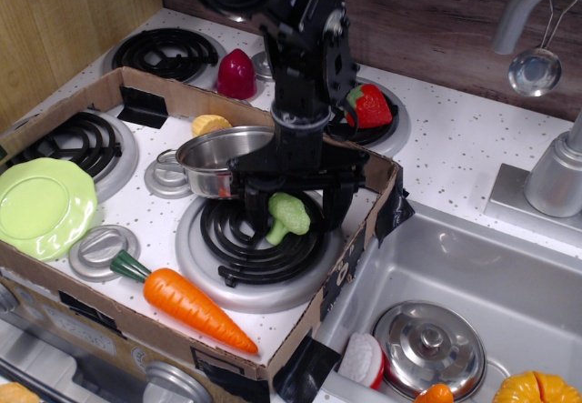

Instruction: Put broccoli in pot

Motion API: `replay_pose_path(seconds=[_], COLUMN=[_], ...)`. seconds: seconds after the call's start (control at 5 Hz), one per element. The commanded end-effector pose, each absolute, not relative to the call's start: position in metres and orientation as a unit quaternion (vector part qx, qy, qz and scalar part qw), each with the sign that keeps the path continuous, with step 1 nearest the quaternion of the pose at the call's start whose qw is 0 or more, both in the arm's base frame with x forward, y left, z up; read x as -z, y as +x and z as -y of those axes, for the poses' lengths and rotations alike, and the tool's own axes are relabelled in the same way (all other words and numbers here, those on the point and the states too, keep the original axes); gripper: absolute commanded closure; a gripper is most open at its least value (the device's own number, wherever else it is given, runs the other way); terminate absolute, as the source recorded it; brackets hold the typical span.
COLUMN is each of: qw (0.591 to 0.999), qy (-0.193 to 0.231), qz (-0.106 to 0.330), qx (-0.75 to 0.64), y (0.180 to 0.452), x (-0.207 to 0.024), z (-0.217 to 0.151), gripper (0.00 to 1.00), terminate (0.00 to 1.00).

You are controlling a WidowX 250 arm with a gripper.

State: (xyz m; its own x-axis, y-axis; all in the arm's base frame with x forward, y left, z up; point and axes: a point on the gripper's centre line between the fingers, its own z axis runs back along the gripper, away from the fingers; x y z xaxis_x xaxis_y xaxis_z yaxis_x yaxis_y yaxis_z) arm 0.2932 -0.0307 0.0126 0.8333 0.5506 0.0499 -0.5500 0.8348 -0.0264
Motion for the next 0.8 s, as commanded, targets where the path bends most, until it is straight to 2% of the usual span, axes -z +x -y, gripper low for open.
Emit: replay_pose_path(seconds=[0.0,0.4,0.6], qw=[0.956,0.954,0.954], qy=[0.016,0.043,0.049], qz=[0.053,0.086,0.092], qx=[-0.289,-0.282,-0.280], y=[0.300,0.294,0.290], x=[-0.027,-0.047,-0.064], z=[0.023,0.022,0.019], gripper=[1.00,1.00,1.00], terminate=[0.00,0.00,0.00])
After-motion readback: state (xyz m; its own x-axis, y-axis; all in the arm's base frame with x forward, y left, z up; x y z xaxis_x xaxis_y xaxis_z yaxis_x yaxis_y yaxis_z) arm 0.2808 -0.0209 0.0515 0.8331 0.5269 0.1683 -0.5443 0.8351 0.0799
